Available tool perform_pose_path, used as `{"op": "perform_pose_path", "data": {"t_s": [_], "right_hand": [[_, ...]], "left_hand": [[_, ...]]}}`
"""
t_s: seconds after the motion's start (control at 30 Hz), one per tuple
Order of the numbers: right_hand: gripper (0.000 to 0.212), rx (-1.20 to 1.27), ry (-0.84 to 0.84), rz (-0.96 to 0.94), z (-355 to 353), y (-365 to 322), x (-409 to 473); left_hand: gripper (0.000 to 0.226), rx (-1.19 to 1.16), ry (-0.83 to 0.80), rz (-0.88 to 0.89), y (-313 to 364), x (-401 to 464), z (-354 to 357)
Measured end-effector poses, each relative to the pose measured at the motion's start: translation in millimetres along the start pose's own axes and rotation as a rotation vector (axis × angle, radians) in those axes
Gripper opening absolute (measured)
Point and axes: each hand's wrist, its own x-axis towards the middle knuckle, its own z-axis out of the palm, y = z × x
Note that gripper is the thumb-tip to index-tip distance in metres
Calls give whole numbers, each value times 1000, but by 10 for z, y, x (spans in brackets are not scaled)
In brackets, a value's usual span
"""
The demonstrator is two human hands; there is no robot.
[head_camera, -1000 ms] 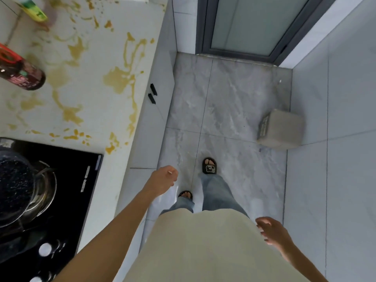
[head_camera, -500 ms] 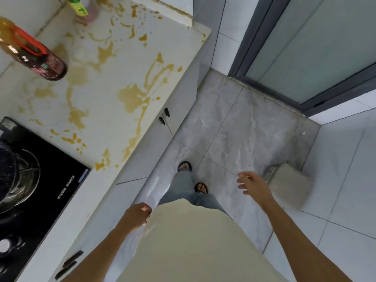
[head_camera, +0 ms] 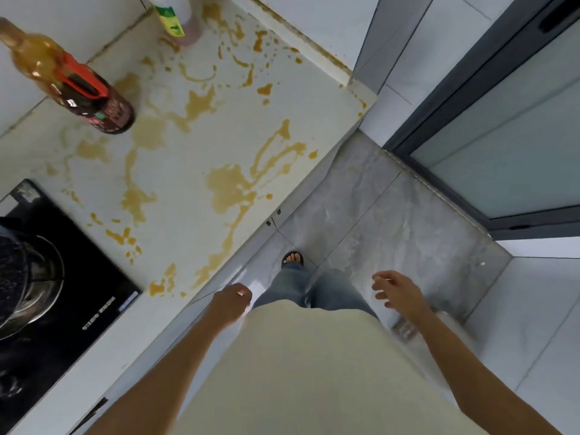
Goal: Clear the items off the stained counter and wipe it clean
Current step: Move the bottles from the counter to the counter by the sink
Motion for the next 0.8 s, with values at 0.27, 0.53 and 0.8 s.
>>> {"op": "perform_pose_path", "data": {"t_s": [0.27,0.53,0.8], "right_hand": [[24,-109,-46,130,-577,-99,393],[21,-364,-140,-52,-1166,-1167,1189],[13,-514,-310,-368,-1139,-2518,1607]], "left_hand": [[25,-52,76,191,1007,181,-242],[21,-326,140,-60,1181,211,-117],[27,-443,169,-274,966,-91,433]]}}
